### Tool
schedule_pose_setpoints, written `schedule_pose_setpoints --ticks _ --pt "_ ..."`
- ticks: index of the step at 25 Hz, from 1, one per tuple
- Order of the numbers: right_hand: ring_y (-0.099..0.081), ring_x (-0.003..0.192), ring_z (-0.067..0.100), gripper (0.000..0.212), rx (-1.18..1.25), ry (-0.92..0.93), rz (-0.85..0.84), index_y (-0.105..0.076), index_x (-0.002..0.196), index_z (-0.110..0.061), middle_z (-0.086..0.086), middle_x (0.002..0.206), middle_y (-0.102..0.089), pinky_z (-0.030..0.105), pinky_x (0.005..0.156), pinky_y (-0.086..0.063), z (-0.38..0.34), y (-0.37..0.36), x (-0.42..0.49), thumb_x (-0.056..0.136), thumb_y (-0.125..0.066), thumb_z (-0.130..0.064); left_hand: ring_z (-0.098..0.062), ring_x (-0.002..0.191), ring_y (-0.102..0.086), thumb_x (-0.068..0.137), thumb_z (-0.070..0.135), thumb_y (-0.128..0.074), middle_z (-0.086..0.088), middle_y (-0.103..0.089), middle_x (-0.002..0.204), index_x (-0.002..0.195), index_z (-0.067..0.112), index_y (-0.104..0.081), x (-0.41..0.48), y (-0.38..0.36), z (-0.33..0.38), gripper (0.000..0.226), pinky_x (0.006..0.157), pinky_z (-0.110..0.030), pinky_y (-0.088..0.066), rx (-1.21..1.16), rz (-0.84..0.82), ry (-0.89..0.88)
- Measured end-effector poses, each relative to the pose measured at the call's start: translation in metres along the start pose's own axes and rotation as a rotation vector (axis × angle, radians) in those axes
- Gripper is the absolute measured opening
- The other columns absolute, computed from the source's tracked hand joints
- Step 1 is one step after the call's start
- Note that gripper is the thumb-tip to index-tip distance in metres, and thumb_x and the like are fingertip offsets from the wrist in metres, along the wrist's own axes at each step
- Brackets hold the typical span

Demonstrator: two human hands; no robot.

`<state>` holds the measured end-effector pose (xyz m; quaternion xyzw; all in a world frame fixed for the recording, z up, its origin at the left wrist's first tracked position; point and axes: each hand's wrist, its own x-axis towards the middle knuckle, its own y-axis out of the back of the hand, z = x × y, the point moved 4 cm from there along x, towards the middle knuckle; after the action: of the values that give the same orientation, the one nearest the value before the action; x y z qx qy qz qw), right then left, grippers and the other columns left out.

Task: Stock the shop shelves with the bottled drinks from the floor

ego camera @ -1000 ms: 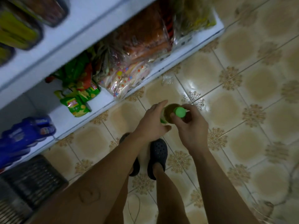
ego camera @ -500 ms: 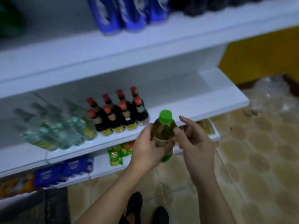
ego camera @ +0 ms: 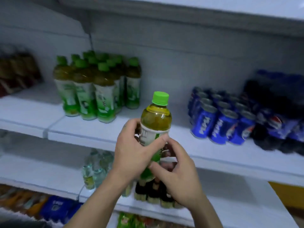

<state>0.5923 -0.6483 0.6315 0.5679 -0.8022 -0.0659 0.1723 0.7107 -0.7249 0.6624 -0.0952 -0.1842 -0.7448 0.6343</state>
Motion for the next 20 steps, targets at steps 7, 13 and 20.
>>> schedule_pose_setpoints --ticks 7,13,20 --pt "-0.060 0.072 -0.003 0.029 -0.180 0.036 0.101 -0.059 0.088 -0.029 -0.014 0.079 -0.066 0.010 0.058 -0.044 -0.028 -0.044 0.156 0.072 -0.075 -0.011 -0.005 0.103 -0.062 0.069 0.054 -0.076 0.011 -0.065 0.112 0.117 0.032 -0.056 0.124 0.029 -0.029 0.056 0.090 -0.036 -0.054 0.044 -0.023 -0.048" --pt "-0.066 0.079 0.007 0.032 -0.273 -0.146 0.175 -0.062 0.095 -0.026 -0.012 0.086 -0.070 0.015 0.054 -0.043 0.001 -0.081 0.239 0.071 -0.077 -0.040 -0.002 0.118 -0.052 0.086 0.043 -0.067 0.015 -0.054 0.129 0.135 0.029 -0.046 0.132 0.049 -0.081 0.055 0.103 -0.030 -0.045 0.158 -0.100 0.009" --pt "-0.064 0.089 0.015 0.040 -0.253 -0.126 0.162 -0.056 0.105 -0.022 -0.007 0.099 -0.067 0.016 0.062 -0.045 0.009 -0.091 0.262 0.075 -0.082 -0.031 0.012 0.108 -0.053 0.087 0.034 -0.068 0.021 -0.058 0.119 0.126 0.030 -0.053 0.134 0.056 -0.105 0.042 0.087 -0.002 -0.041 0.103 -0.063 0.058"
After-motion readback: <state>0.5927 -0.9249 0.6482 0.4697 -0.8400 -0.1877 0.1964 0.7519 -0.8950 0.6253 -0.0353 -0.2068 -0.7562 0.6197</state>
